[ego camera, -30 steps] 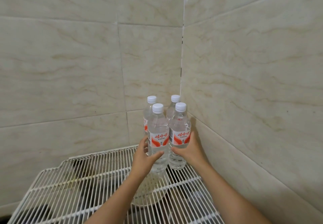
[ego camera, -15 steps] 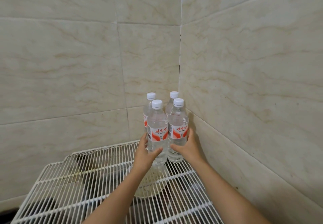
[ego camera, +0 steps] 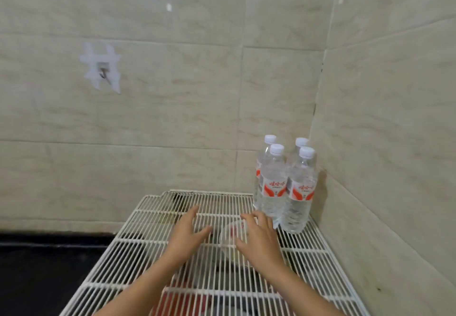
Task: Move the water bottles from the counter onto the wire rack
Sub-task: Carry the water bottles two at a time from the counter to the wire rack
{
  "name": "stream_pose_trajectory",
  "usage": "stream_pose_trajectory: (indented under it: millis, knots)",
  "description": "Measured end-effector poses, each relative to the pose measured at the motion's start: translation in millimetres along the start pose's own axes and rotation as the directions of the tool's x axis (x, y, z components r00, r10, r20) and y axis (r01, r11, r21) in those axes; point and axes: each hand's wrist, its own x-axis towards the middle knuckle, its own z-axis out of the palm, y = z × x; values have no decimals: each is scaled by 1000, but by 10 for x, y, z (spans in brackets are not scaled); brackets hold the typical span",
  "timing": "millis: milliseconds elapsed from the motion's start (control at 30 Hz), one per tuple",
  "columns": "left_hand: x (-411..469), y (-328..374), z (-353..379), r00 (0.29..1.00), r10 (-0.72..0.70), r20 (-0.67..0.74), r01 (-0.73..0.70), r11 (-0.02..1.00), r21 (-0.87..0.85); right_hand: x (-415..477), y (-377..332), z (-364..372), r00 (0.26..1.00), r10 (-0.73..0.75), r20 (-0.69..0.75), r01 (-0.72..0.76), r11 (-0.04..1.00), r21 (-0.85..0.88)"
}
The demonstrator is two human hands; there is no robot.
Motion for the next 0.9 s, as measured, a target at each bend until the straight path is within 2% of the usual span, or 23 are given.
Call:
stream_pose_trajectory:
  millis: [200, 333, 500, 667, 900]
  knots:
    - [-590, -522, -1015, 963, -130, -237, 156, 983, 94, 21, -711, 384, 970, -174, 171, 180, 984, -19]
    - [-1130, -780, -1618, 891, -202, -406, 255, 964, 79, -167, -1271, 552, 934, -298, 197, 297, 954, 31]
    - [-2037, -1026, -2346, 800, -244, -548, 336, 939, 72, -582, -2098, 684, 870, -459, 183, 456, 888, 57]
    - [-3322, -1342, -3103, 669, -289, -685, 454, 888, 69, -1440, -3115, 945, 767, -603, 220, 581, 798, 162]
    - [-5365, -1643, -3877, 423, -354, -834, 607, 794, -29, -2905, -4346, 1480, 561, -768, 307, 715, 637, 288]
